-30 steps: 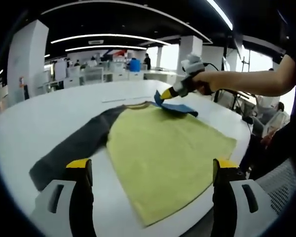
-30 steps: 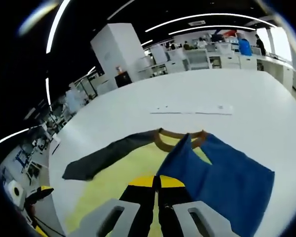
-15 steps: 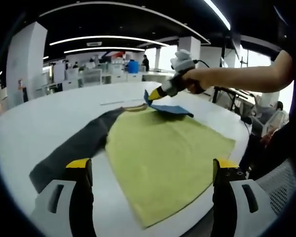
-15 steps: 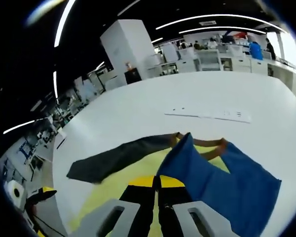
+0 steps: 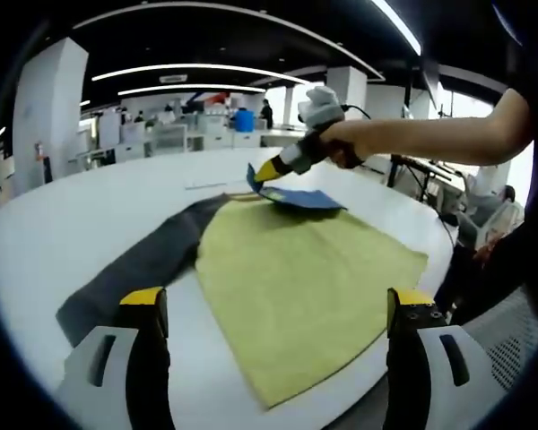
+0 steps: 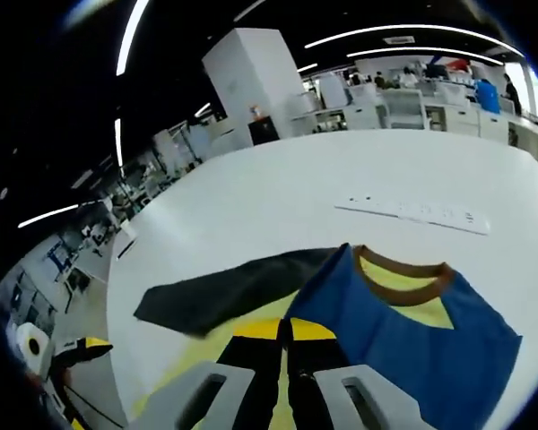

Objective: Fold the garment on the visible template until the final outline fits inside the template.

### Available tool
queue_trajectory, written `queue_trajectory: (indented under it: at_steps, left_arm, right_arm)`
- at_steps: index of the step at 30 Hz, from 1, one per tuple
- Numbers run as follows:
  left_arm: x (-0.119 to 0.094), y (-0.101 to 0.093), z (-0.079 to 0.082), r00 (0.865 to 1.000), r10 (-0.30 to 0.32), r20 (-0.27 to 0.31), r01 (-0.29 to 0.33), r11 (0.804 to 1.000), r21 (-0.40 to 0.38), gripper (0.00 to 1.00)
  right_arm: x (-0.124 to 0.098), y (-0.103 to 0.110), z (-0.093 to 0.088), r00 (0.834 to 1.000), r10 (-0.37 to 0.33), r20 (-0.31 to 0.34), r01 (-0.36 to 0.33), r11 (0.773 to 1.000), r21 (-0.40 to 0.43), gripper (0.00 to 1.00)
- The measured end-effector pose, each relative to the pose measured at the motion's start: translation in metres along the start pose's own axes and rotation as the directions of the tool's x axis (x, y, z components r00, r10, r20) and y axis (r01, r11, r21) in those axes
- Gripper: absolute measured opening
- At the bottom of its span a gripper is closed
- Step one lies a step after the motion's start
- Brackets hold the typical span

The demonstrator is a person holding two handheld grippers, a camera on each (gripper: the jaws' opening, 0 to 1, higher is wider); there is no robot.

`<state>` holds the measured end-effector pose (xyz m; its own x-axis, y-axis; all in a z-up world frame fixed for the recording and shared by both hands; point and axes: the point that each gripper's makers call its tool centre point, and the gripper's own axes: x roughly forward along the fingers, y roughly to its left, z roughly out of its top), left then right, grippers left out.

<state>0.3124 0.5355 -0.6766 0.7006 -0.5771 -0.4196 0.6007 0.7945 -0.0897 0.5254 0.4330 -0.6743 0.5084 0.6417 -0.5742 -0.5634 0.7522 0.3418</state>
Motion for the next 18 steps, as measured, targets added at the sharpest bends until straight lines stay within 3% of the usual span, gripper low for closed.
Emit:
queue_trajectory:
  at_steps: [9,18]
  left_arm:
    - [-0.003,-0.001,-0.004,1.0,0.003,-0.004,-0.003,1.0,-0.003,0.99]
    - [-0.004,0.0,-0.004,1.0,0.013,-0.002,-0.013,1.0,-0.01,0.99]
  right_arm:
    - [0.013,0.023,0.003,0.998,0.045,-0.037,-0.048,0.996,-0.073,0.0]
    - [0.023,0.049,-0.021,0.989,0.089,-0.118,-0.107,0.982,-0.157,0.0]
